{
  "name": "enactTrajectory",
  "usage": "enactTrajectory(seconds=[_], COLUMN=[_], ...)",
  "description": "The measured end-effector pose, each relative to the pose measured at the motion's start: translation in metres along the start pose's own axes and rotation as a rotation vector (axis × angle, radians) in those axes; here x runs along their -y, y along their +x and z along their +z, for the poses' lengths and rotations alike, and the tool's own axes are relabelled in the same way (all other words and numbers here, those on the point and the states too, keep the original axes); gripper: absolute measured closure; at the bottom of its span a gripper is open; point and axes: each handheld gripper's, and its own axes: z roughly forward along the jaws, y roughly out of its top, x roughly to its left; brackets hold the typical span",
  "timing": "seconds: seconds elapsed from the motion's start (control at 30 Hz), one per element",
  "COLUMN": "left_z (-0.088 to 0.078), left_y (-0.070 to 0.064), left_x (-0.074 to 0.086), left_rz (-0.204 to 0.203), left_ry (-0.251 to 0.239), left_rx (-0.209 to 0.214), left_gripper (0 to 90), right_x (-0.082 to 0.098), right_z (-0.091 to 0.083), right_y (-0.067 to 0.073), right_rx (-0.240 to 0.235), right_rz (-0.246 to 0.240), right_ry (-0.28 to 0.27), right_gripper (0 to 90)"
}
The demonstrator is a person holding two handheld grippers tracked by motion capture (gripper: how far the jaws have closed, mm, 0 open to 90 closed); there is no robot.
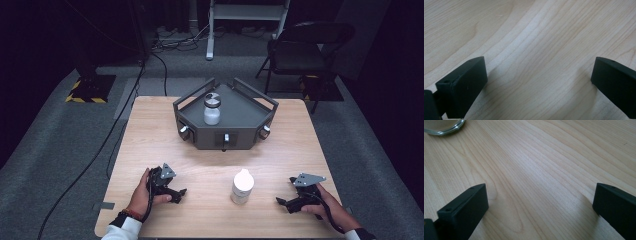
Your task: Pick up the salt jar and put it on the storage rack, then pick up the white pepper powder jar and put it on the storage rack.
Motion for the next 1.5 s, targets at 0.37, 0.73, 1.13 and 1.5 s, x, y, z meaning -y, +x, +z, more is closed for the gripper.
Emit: enactTrajectory(seconds=[0.37,0.73,1.13,1.5], left_z=[0.0001,-0.0005,-0.0004,-0.0014], left_y=[-0.0005,0.0004,0.0009,-0.0016], left_x=[0.0093,0.0103,0.0101,0.0108], left_rz=[-0.007,-0.004,-0.003,-0.013], left_ry=[-0.035,-0.037,-0.037,-0.035], left_rx=[-0.002,-0.003,-0.001,-0.011], left_gripper=[0.0,0.0,0.0,0.0], right_x=[-0.0001,-0.0013,-0.0018,-0.0017], right_z=[0.0001,0.0014,0.0019,0.0003], right_y=[-0.0009,-0.0025,-0.0022,-0.0032], right_rx=[-0.003,-0.007,-0.007,-0.015], right_rz=[-0.004,-0.008,-0.007,-0.014], right_ry=[0.000,-0.001,0.000,0.005], right_gripper=[0.0,0.0,0.0,0.0])
